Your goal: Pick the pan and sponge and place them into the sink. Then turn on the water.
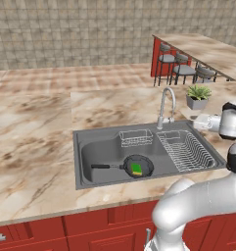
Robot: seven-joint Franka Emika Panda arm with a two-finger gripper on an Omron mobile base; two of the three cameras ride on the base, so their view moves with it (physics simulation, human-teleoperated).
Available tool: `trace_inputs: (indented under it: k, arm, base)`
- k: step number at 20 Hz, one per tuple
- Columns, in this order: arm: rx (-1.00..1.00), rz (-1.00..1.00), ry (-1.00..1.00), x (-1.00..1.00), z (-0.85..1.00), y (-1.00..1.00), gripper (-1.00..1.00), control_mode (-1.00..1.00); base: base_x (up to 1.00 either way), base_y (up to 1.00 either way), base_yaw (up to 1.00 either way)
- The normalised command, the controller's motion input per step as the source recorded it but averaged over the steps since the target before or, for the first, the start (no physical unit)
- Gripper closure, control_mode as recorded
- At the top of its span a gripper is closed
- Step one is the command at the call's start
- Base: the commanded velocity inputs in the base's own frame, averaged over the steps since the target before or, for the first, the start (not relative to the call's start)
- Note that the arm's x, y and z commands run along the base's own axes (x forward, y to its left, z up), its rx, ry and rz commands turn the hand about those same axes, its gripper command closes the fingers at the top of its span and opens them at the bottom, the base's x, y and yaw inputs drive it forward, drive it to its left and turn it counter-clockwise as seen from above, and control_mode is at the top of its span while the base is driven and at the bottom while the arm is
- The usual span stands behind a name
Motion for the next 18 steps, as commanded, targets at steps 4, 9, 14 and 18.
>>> trace_inputs:
  k: [4,9,14,18]
  arm:
    - [0.08,0.01,-0.03,0.21,-0.08,0.0,-1.0,-1.0]
    - [0.03,0.0,-0.04,0.23,-0.07,0.0,-1.0,-1.0]
    - [0.0,-0.01,-0.08,0.15,-0.03,0.02,-1.0,-1.0]
    - [-0.03,-0.04,-0.09,0.15,0.0,0.11,-1.0,-1.0]
  base:
    - [0.0,0.0,0.0]
    - [0.0,0.0,0.0]
    - [0.0,0.0,0.0]
    - [0.0,0.0,0.0]
